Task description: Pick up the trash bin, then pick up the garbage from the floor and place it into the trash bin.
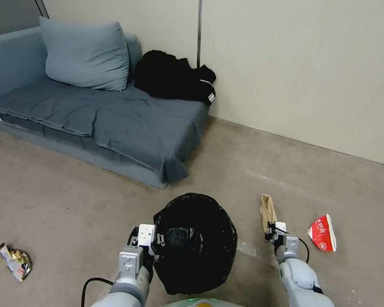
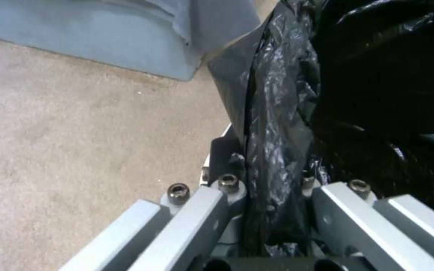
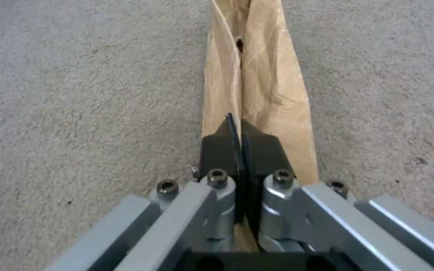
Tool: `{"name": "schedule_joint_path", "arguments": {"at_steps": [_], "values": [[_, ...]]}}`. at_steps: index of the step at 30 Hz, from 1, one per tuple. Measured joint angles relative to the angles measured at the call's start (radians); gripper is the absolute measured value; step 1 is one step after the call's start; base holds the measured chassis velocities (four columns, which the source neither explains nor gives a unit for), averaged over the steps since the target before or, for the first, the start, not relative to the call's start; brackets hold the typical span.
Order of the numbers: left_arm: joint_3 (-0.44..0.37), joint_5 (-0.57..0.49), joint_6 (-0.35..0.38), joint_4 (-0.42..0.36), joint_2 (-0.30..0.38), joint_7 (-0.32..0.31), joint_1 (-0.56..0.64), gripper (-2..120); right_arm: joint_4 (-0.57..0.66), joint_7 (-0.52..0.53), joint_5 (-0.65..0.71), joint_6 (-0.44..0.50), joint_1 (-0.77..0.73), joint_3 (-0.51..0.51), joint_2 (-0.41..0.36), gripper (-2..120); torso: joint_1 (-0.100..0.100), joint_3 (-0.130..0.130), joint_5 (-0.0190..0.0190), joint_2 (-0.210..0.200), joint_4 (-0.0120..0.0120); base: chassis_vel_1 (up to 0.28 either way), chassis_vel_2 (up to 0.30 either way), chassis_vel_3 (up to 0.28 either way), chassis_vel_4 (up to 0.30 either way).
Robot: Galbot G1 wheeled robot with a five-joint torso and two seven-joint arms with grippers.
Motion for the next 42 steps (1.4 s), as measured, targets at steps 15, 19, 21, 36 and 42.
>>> {"name": "schedule_joint_path", "arguments": {"at_steps": [15,19,21,36,42], "values": [[0.009,-0.005,-0.002,0.014,0.008,0.001,-0.014,1,0.497,-0.168,0.062,0.207,-0.204,-0.008,-0.007,0,0.000,0.000,-0.0003,0.000,-0.0001,0.000,0.000,0.000,0.000],[0.007,-0.006,-0.001,0.025,0.018,0.001,-0.026,1,0.669,-0.462,0.093,0.379,-0.279,-0.012,-0.022,0,0.000,0.000,-0.0003,0.000,0.0001,0.000,0.000,0.000,0.000],[0.004,-0.011,0.001,0.030,0.023,0.001,-0.032,1,0.786,-0.604,0.101,0.435,-0.342,-0.031,-0.044,0,0.000,0.000,0.0000,0.000,0.0000,0.000,0.000,0.000,0.000],[0.008,-0.020,0.013,0.057,0.027,0.002,-0.078,1,0.956,-0.734,0.012,0.453,-0.523,-0.247,-0.193,0,0.000,0.000,0.0001,0.000,-0.0001,0.000,0.000,0.000,0.000],[0.006,-0.026,0.015,0.057,0.026,0.002,-0.088,1,0.903,-0.739,-0.011,0.461,-0.534,-0.271,-0.197,0,0.000,0.000,0.0000,0.000,0.0000,0.000,0.000,0.000,0.000]]}}
